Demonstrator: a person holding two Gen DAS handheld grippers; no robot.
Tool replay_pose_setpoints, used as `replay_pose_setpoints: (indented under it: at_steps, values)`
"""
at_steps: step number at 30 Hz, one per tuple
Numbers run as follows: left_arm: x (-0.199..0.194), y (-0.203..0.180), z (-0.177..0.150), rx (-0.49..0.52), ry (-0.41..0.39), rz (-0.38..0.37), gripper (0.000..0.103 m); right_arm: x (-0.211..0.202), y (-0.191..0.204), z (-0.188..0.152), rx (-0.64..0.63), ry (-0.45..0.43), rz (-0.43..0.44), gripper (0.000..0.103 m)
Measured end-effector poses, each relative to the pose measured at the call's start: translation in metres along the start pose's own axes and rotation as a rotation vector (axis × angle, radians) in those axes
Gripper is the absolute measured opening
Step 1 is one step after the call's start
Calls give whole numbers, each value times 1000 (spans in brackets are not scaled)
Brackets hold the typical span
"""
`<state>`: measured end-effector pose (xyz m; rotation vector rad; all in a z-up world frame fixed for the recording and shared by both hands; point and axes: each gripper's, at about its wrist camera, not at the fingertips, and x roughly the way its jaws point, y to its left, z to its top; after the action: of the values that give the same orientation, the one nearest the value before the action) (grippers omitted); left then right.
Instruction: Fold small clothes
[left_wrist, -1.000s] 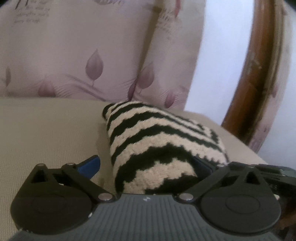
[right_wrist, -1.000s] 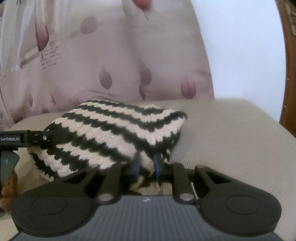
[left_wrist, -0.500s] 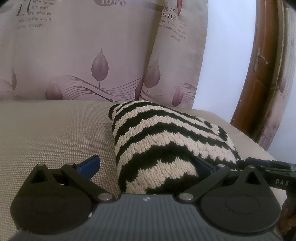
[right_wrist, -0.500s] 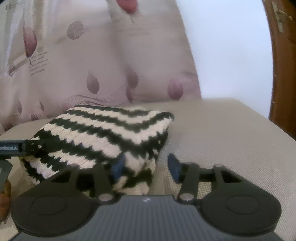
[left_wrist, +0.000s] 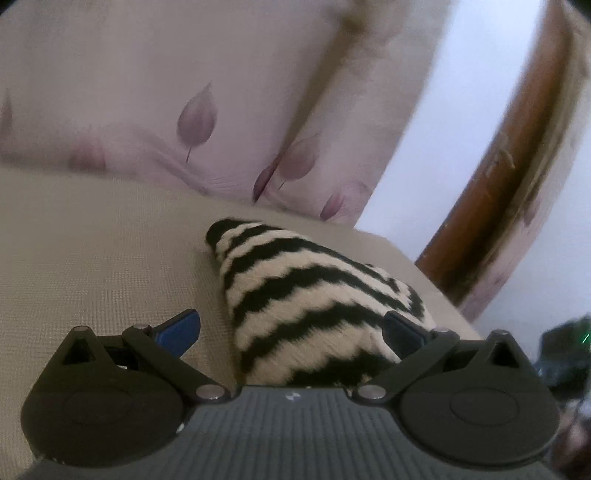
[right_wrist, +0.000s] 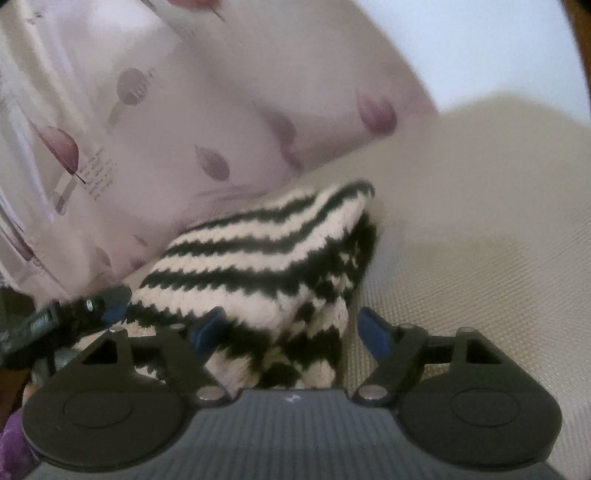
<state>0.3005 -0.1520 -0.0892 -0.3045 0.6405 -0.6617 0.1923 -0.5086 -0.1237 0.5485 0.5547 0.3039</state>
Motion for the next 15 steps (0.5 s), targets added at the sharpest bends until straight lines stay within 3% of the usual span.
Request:
replay_pose_setpoints:
  at_steps: [3,8,12,13,14,15]
  values:
    - [28,30,14,-126,122,-112,103,18,-9,10,21,80,45,81]
    - [71,37,12,-177,258,-275,103,40,-14,19,38,123,146,84]
    - [87,31,14,-150,241,-324,101,52,-19,25,89,136,198,82]
    - [88,29,12,-135,223,-319,98,53,-20,25,95,133,204,79]
    - [89,25,10,-117,210,-306,94,55,-20,26,102,133,207,66]
    - [88,21,7,-91,193,-276,82,57,-20,25,112,141,207,61]
